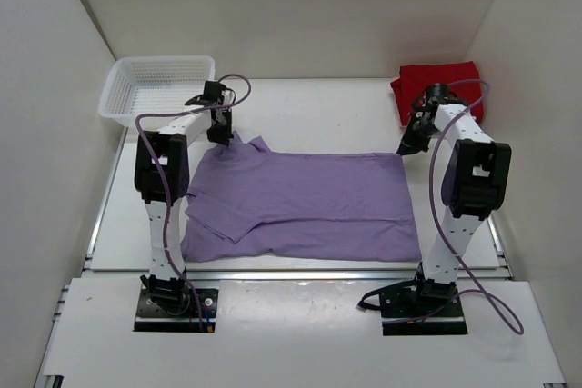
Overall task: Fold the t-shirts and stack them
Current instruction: Grap the side of the flattened tshirt furthest away from the robot with both arms, then fold the other side of the tshirt into a rectangle
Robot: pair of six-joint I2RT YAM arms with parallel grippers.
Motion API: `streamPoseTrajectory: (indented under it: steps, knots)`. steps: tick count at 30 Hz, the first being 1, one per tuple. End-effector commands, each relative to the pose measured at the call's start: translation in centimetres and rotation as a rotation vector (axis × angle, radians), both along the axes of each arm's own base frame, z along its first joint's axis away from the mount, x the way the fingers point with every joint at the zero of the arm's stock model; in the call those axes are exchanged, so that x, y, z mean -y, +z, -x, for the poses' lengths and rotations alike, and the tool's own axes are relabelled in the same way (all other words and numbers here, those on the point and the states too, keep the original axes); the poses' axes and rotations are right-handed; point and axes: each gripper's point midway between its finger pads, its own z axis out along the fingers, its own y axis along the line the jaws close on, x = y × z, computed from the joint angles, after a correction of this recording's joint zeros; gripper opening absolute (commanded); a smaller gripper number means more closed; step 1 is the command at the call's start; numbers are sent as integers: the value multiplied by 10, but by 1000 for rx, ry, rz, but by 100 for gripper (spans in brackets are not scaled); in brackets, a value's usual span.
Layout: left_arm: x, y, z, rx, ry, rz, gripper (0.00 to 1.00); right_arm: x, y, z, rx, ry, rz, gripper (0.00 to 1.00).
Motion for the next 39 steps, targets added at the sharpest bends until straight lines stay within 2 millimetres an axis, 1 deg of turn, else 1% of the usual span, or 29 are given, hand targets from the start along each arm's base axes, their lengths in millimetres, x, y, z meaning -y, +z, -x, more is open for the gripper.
streamPoseTrajectory:
  steps: [1,2,3,5,6,7,8,9,10,11,12,13,14,15,16,17,18,19,21,23,27,29,30,31,34,35,36,38,39]
  knots:
    - [-4,57,0,95,0,33,0,14,17,-9,66,-5,12,0]
    - [-2,72,-2,128,-10,46,0,20,18,-11,73,-9,11,0]
    - [-1,75,0,131,-4,69,0,22,20,-10,78,-11,13,0]
    - [-5,96,7,157,3,95,0,29,22,-6,82,-20,11,0]
    - [-4,105,15,174,-2,115,0,28,17,-2,72,-12,13,0]
    - [-5,99,24,160,-1,122,0,31,21,1,78,-20,9,0]
    - [-4,111,28,190,-8,136,0,34,19,5,78,-26,11,0]
    - [-3,115,40,202,-7,147,0,30,14,11,66,-13,9,0]
    - [-4,101,55,161,-6,151,0,32,12,18,62,-20,2,0]
    - [-4,97,68,151,1,161,0,33,14,21,69,-15,4,0]
    - [-3,107,73,180,5,185,0,32,8,28,55,-12,-3,0]
    - [-2,93,88,144,1,193,0,29,5,33,50,-4,-5,0]
    - [-4,89,97,143,-1,197,0,25,9,34,67,8,-6,0]
    - [-3,91,101,150,-2,202,0,24,8,42,58,15,-8,0]
    - [-2,84,111,132,-7,207,0,22,5,46,53,14,-8,0]
    - [-5,77,121,109,6,205,0,21,8,46,69,23,-8,0]
    - [-3,80,124,116,-3,215,0,18,2,56,38,23,-7,0]
    - [-1,80,130,117,-3,213,0,16,2,56,46,32,-11,0]
    - [-5,77,140,110,6,209,0,11,7,62,61,46,-1,0]
    - [-6,76,147,108,8,208,0,10,1,74,42,42,-2,0]
    - [-10,77,162,104,19,205,0,10,2,90,59,34,-2,0]
    - [-10,79,168,110,22,201,0,9,-3,98,54,43,-1,0]
    - [-13,73,172,97,26,189,0,11,-6,101,42,36,2,0]
    - [-11,75,175,104,20,198,0,11,-7,103,44,43,7,0]
    - [-16,72,182,92,30,187,0,16,-10,111,37,45,28,0]
    - [-18,71,184,95,34,180,0,23,-12,111,41,34,40,0]
    - [-20,75,185,104,37,170,0,26,-12,110,51,36,54,0]
    - [-20,72,191,90,35,162,0,33,-15,112,50,15,49,0]
    - [-22,74,190,103,40,158,0,35,-16,114,47,17,56,0]
